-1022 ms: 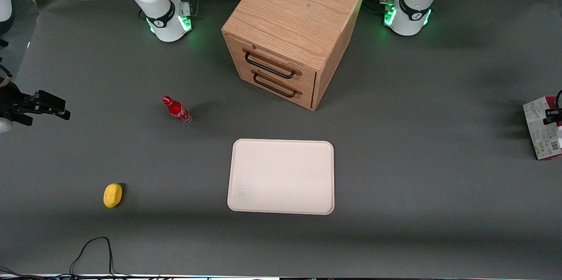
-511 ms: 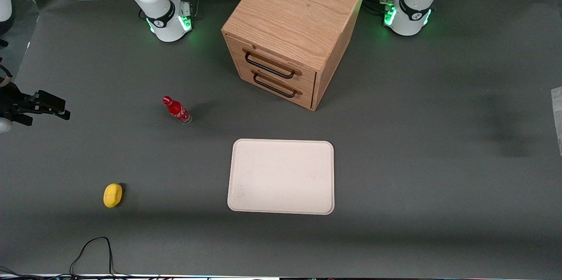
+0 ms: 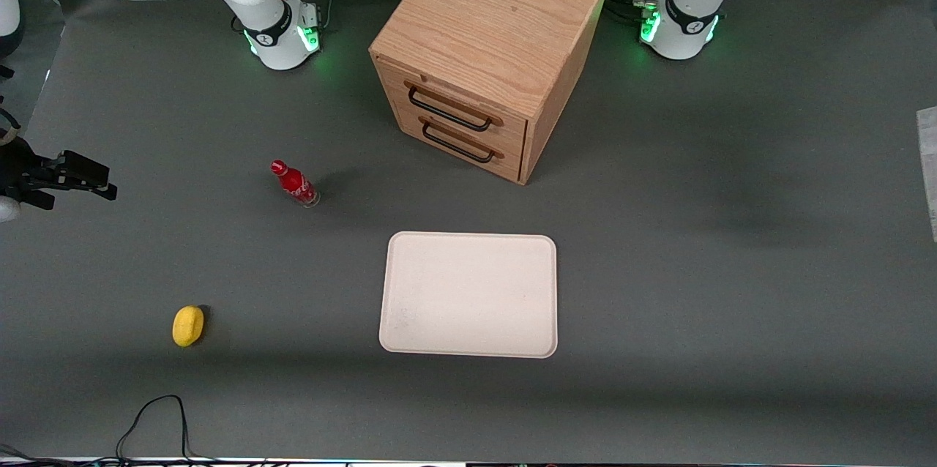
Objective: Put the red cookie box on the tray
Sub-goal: 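Carry the held cookie box with the left gripper toward the white tray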
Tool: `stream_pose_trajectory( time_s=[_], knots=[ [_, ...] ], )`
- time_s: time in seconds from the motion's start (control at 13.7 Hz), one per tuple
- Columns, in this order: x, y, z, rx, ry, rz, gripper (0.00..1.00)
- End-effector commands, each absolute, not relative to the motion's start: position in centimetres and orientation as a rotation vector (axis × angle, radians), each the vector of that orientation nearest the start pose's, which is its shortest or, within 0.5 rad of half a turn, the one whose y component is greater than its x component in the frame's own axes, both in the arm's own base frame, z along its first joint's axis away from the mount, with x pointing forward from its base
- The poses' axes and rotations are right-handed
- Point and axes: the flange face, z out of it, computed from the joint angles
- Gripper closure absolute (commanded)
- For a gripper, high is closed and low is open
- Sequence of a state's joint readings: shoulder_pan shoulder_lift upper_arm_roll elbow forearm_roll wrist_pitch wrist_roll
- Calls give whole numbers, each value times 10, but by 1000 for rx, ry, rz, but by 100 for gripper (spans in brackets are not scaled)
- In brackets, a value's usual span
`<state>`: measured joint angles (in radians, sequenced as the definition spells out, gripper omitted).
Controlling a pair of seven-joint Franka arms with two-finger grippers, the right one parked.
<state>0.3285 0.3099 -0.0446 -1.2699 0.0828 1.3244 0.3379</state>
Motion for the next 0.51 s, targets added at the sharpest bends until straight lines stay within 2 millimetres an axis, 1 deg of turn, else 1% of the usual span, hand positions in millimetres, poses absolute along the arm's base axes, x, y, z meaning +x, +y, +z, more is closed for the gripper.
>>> stream_pose_trajectory(
  time_s=[0.0, 0.07, 0.15, 0.22, 0.36, 0.44],
  knots=[
    [599, 83, 582, -3086, 22, 435, 100],
    [606, 36, 579, -3101, 33, 428, 100],
    [610, -4, 574, -3138, -2, 434, 100],
    [616, -48, 559, -3149, -45, 462, 100],
    [636, -132, 527, -3167, -83, 373, 100],
    [644, -169, 510, -3179, -99, 320, 100]
  ],
)
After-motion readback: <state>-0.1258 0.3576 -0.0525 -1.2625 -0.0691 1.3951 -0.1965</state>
